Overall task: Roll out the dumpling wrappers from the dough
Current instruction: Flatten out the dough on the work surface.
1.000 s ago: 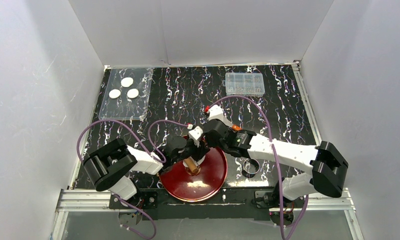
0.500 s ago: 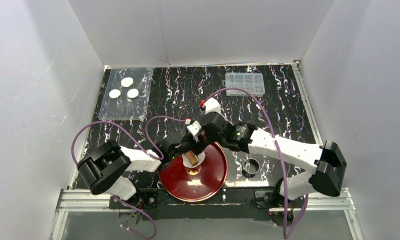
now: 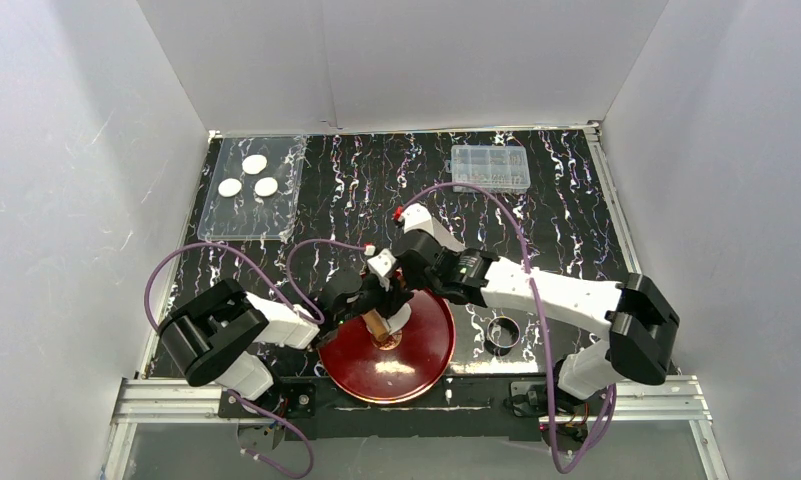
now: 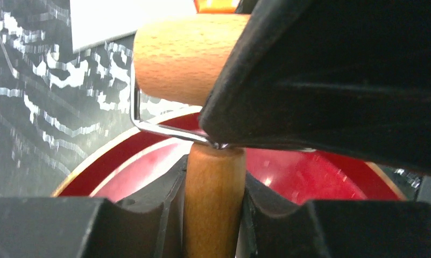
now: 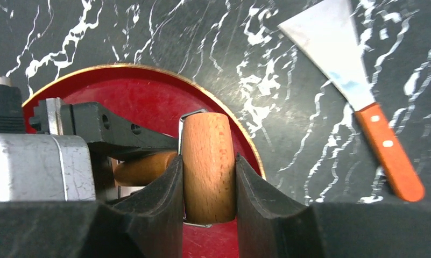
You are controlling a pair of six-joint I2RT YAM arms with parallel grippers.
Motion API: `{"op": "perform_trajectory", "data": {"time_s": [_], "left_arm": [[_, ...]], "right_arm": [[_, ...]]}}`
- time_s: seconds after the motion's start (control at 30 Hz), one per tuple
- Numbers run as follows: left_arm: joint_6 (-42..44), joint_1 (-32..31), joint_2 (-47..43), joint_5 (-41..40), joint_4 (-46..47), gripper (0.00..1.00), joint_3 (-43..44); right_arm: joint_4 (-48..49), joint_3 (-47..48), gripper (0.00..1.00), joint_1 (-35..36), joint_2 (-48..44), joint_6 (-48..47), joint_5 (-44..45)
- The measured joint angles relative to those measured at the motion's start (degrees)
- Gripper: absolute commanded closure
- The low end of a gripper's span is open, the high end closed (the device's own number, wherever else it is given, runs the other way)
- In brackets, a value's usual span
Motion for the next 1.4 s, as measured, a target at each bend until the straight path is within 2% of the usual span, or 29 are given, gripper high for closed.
{"op": "perform_trajectory", "data": {"time_s": [0.33,0.6,0.8,1.03,1.2,1.4], "left_arm": [[0.6,-0.8,-2.8,-2.8,-4.2,1.00,-3.1],[0.7,0.4,-5.6,-4.1,-5.5,1.00,-4.5],[2.9,2.5,-6.6,-2.1,-5.6,1.00,-4.2],[7.1,1.6,-0.9,5.4,-2.8,1.00,3.2],[8.5,-1.7,5.6,7.3,0.4,1.00,7.6],[8.7,-3.6,11.6,8.9,3.3,1.00,9.5]], "right_arm": [[8.2,-6.2,0.99,0.3,-0.3,1.7,-4.0],[7.9,-3.2,0.99,0.9,2.1,1.0,-4.4],[6.4,-1.0,0.99,0.9,2.1,0.3,-3.5],[1.8,-3.0,0.99,0.9,-5.2,0.0,3.0],[-0.7,-8.2,0.99,0.9,-11.6,1.9,6.7],[-0.8,-13.3,0.99,0.9,-14.5,5.5,8.4]]}}
